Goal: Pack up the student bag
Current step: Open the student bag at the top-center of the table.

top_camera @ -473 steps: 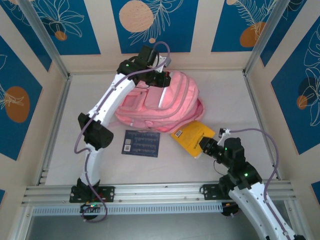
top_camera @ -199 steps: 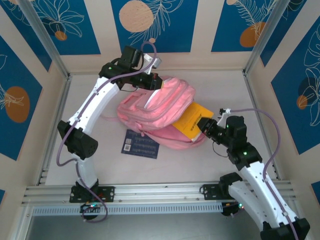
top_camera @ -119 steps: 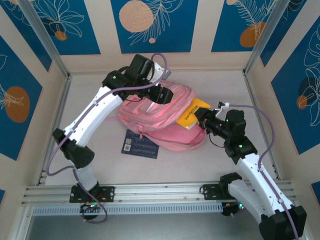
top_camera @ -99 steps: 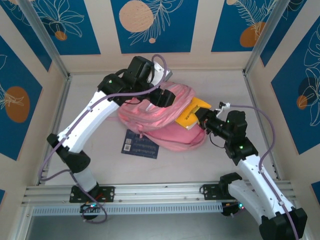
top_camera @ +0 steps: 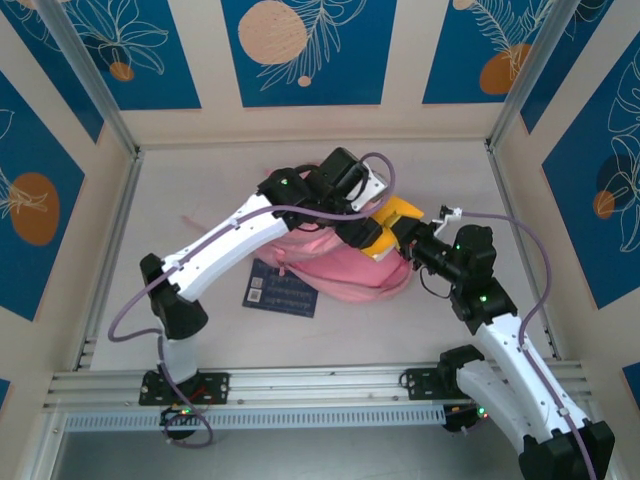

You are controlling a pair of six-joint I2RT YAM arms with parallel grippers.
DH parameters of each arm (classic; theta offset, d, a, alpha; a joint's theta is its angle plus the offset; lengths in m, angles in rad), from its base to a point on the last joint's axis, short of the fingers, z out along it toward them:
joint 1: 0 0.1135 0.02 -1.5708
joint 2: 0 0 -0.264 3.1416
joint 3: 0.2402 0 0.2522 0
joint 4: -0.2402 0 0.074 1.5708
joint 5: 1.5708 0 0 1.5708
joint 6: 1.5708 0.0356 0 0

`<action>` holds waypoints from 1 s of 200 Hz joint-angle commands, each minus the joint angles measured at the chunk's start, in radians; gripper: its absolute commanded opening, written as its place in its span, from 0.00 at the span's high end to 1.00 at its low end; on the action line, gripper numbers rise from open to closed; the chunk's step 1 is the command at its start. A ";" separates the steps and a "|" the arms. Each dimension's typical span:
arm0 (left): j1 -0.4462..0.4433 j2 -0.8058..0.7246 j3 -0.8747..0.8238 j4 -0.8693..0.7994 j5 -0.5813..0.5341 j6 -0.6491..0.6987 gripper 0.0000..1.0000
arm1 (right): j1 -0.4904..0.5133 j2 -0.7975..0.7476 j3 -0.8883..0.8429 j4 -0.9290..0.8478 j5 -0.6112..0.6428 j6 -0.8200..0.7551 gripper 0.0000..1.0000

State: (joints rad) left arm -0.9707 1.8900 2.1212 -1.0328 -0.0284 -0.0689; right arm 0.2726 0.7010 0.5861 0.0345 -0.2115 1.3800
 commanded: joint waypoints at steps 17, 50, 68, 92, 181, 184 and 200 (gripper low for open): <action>-0.011 0.049 0.091 -0.015 -0.091 0.007 0.33 | 0.011 -0.052 0.012 0.174 -0.043 0.026 1.00; -0.012 0.084 0.105 -0.029 -0.105 0.023 0.62 | 0.011 -0.061 0.007 0.176 -0.037 0.028 1.00; -0.011 0.090 0.102 -0.039 -0.113 0.033 0.74 | 0.010 -0.065 0.010 0.168 -0.033 0.020 1.00; -0.011 0.079 0.102 -0.034 -0.146 0.050 0.99 | 0.012 -0.074 0.007 0.146 -0.026 -0.009 1.00; 0.046 -0.121 0.103 0.094 -0.315 0.083 1.00 | 0.031 -0.203 -0.197 0.063 0.088 -0.097 1.00; 0.048 -0.124 0.103 0.095 -0.317 0.083 1.00 | 0.032 -0.202 -0.203 0.065 0.090 -0.094 1.00; 0.058 -0.137 0.103 0.105 -0.322 0.083 1.00 | 0.038 -0.197 -0.229 0.104 0.097 -0.081 1.00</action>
State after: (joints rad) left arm -0.9264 1.8339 2.2002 -1.0286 -0.3023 0.0013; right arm 0.2970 0.5201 0.3794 0.0132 -0.1497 1.3048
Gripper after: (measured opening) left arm 0.045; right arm 0.169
